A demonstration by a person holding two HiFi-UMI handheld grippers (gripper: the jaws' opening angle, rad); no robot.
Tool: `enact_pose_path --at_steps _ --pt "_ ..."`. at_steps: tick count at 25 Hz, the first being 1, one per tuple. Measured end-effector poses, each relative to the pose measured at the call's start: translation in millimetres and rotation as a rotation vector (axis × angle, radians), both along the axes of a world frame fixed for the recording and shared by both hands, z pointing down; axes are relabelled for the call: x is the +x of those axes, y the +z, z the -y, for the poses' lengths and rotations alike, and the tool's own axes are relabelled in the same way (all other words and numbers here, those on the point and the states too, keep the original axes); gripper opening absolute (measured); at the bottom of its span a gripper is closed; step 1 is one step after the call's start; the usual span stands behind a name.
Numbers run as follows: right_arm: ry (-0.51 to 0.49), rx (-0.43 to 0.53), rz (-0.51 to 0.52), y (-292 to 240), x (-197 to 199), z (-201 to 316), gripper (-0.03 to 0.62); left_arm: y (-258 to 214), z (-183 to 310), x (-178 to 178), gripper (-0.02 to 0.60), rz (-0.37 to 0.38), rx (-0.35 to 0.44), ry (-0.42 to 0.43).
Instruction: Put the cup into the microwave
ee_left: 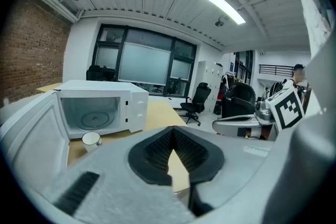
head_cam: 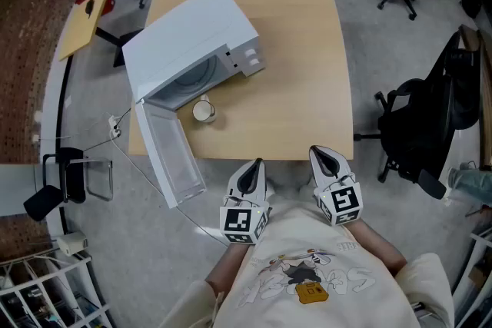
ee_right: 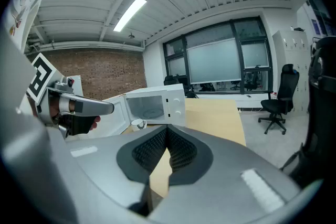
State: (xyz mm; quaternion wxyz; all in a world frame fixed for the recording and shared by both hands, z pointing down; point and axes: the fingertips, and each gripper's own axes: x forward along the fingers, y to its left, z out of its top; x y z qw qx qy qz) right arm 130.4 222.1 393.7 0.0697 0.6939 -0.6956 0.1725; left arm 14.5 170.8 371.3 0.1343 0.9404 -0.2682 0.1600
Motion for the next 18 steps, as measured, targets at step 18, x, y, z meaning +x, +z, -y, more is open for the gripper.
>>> enact_pose_path --at_steps 18 --pt "-0.008 0.018 0.043 -9 -34 -8 0.054 6 -11 -38 0.005 0.0 -0.054 -0.019"
